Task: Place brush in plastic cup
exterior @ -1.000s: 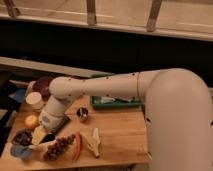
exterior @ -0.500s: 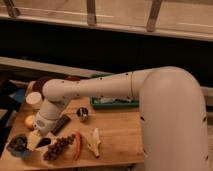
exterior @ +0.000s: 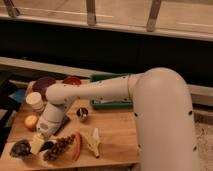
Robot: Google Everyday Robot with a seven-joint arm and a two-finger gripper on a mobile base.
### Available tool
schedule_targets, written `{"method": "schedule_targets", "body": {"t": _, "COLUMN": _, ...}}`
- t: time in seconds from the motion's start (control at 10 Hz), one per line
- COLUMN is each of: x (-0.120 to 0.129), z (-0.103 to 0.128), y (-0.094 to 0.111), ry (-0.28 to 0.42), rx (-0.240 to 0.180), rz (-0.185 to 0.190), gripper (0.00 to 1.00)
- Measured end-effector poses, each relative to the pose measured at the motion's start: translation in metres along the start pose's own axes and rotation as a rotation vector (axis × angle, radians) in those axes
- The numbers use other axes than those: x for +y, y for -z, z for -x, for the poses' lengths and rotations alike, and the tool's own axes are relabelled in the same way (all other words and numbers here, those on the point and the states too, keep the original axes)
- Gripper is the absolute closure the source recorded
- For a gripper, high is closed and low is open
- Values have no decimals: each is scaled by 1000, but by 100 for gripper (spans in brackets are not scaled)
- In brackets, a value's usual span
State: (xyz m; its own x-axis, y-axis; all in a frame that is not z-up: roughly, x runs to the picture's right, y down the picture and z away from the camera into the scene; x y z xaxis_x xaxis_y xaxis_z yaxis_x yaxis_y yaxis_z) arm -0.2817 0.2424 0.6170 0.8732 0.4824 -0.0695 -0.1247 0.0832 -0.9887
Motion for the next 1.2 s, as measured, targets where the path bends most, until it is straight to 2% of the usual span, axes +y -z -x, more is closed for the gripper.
{"method": "schedule_targets", "body": {"t": 0.1, "x": -6, "z": 0, "y": -3, "ry": -9, "rx": 18, "rz": 13, "gripper": 100}}
{"method": "schedule_targets", "body": {"t": 0.2, "x": -12, "z": -1, "y": -3, "ry": -20, "rx": 29, "rz": 21, "gripper": 95}}
{"method": "schedule_targets", "body": {"t": 0.6, "x": -23, "z": 5, "y": 2, "ry": -25, "rx": 44, "rz": 23, "gripper": 57}}
{"method": "schedule_targets", "body": {"t": 0.8, "x": -24, "z": 11, "y": 8, "ry": -7, "rx": 44, "rz": 15, "gripper": 33}}
{"method": "schedule_targets", "body": {"t": 0.9, "x": -23, "z": 15, "y": 11, "ry": 3, "rx": 42, "rz": 10, "gripper": 25}}
{"method": "schedule_targets", "body": {"t": 1.0, "x": -21, "z": 19, "y": 13, "ry": 16, "rx": 40, "rz": 4, "gripper": 21}}
{"method": "schedule_targets", "body": {"t": 1.2, "x": -13, "z": 31, "y": 16, "ry": 52, "rx": 51, "rz": -10, "gripper": 20}}
